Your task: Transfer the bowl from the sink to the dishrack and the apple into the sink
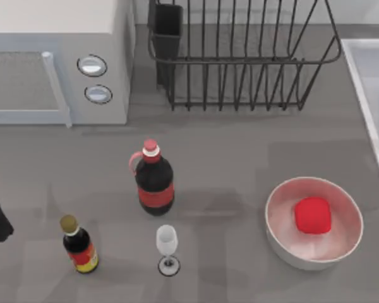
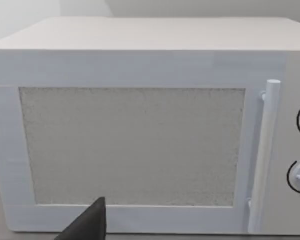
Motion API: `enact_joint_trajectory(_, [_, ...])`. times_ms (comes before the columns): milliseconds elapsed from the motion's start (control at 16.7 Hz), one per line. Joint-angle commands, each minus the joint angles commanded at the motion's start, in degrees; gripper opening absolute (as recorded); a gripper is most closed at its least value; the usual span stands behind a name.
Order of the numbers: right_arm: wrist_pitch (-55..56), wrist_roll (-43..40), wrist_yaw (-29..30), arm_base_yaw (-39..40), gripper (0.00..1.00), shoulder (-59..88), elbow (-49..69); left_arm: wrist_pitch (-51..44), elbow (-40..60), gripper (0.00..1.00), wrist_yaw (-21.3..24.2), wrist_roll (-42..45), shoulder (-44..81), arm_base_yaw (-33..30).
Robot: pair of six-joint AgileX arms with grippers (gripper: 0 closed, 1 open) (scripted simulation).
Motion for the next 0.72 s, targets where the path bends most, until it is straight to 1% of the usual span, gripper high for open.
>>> enact_joint_trajectory(240, [-8.6, -2.8, -1.5, -3.5, 1.00, 19.3, 21.1, 0.0, 0.0, 1.00, 0.0, 0.0, 0.0, 0.0])
enact_joint_trajectory(420, [-12.5, -4.1, -3.6, -5.9, 1.00, 30.2, 35.1, 0.0, 0.0, 1.00, 0.0, 0.0, 0.0, 0.0])
enact_joint_trajectory(600, [-14.5, -4.8, -5.9, -7.8, 1.00, 37.7, 46.0, 0.0, 0.0, 1.00, 0.0, 0.0, 0.0, 0.0])
enact_joint_trajectory(720, [-15.1, -5.1, -7.0, -8.7, 1.00, 40.5, 50.3, 0.0, 0.0, 1.00, 0.0, 0.0, 0.0, 0.0])
